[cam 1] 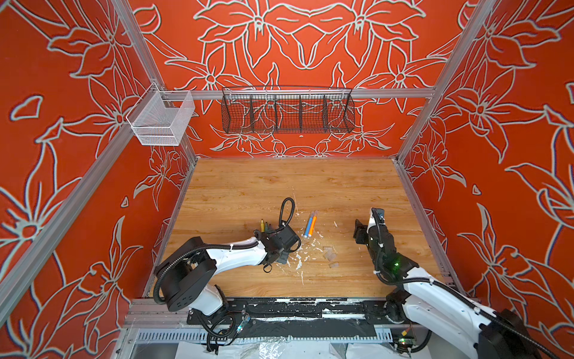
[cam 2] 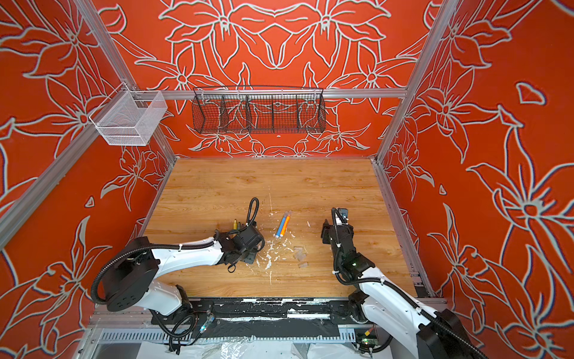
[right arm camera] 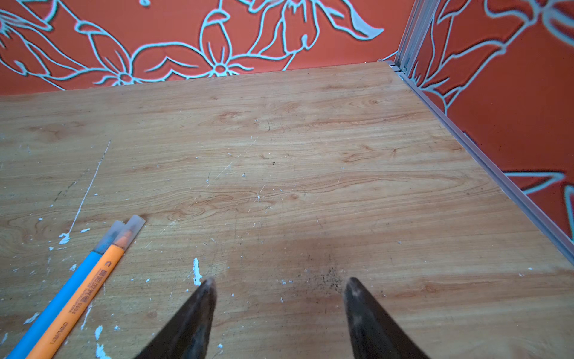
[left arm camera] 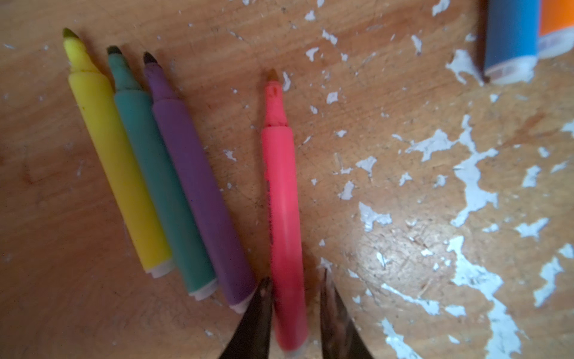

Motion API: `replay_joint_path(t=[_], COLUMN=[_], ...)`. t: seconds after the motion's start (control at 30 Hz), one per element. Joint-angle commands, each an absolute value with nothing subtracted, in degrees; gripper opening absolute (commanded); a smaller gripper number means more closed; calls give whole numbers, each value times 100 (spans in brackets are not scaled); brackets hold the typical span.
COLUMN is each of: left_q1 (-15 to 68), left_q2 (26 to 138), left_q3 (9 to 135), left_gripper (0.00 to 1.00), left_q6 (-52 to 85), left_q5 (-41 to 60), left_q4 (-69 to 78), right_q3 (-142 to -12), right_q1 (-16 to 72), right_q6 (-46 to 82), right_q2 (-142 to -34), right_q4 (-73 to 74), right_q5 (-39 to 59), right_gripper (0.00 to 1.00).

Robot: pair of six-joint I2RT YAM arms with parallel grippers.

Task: Insert the pens into the pen caps
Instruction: 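Move the left gripper down over the pink marker, then grasp the pink marker with the left gripper and lift it upright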

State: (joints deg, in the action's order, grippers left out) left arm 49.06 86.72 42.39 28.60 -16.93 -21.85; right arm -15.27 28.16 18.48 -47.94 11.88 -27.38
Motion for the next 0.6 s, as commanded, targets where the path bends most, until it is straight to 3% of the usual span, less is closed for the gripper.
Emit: replay_joint_path(t=[0.0,0.57], left_q1=[4944,5019], left_q2=[8909,9357], left_q3=[4397,4699], left_gripper=[24,0], left_q6=[2969,2902], left_q5=[-1854,-1877], left_q4=[-2399,-2462], right_q3=[-1704,-1740], right_q1=[2794,2790], right_q6=[1890,1850], right_q2=[-4815,-4884], right_q4=[1232,1239], right_q5=[-2709,-2623], right_gripper=[68,67])
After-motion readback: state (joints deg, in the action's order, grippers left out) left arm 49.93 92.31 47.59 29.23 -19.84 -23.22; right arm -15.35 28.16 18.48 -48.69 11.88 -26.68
